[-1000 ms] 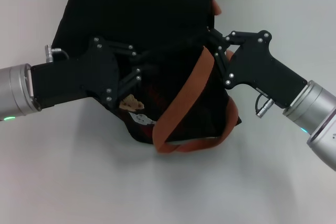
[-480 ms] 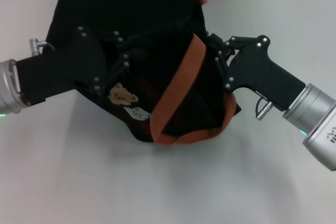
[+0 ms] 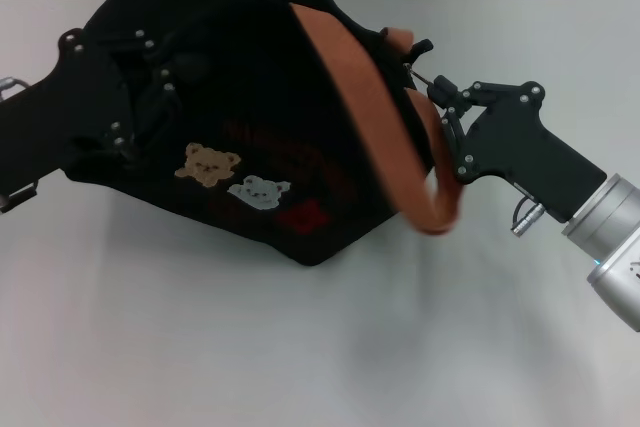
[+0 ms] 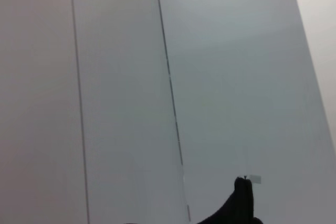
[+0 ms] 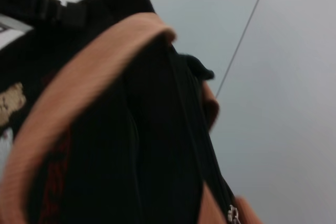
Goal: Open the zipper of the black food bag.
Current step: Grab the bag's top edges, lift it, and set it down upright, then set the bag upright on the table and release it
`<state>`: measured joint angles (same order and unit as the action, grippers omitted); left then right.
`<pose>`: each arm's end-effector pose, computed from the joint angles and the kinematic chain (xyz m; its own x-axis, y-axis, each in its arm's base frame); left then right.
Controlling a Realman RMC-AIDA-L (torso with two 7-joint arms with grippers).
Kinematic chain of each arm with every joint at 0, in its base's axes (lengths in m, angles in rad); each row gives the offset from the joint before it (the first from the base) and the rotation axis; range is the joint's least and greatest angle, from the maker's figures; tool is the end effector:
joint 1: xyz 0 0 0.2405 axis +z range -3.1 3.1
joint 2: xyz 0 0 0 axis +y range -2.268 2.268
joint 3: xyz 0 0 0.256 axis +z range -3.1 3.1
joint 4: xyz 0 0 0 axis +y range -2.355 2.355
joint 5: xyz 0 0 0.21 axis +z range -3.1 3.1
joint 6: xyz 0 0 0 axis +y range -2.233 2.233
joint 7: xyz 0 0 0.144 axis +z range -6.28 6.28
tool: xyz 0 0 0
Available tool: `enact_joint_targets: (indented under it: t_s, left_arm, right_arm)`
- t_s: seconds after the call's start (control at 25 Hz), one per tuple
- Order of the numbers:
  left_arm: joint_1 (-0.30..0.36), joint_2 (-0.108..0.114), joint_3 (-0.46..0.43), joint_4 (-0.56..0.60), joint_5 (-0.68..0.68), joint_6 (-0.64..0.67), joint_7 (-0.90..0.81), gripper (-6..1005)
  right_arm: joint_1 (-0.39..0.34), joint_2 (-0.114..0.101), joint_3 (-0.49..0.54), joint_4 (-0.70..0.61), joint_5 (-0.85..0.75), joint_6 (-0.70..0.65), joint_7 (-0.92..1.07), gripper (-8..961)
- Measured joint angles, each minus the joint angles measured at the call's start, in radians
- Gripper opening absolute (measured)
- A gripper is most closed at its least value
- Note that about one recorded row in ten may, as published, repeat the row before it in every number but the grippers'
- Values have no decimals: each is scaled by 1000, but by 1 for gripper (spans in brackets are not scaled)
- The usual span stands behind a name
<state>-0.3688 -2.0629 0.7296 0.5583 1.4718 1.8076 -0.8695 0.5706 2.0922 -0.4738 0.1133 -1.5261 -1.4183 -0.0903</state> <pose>-0.2582 0.2862 0.0396 0.6082 -0.2015 0.7678 0.2501 -0.8693 -0.4263 0.2574 0.3048 -0.0737 0.8213 0.3476 -0.4525 -0.1647 -0.6149 -0.7713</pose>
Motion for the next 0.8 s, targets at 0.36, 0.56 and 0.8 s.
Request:
enact_joint_targets:
  t_s: [0.36,0.56,0.8]
  left_arm:
    - [44,2,-31,-41,-2,-5,20,89]
    - [75,-1,-50,-49,-3,-15,27,89]
    - [83,-4,-98,-127,-4,-64,37,88]
  right_arm:
    - [-7,0,53,1,1,1,6,0]
    - [8,0,66,8,1,8,52,-2]
    - [2,0,194,37,2,-36,85,93]
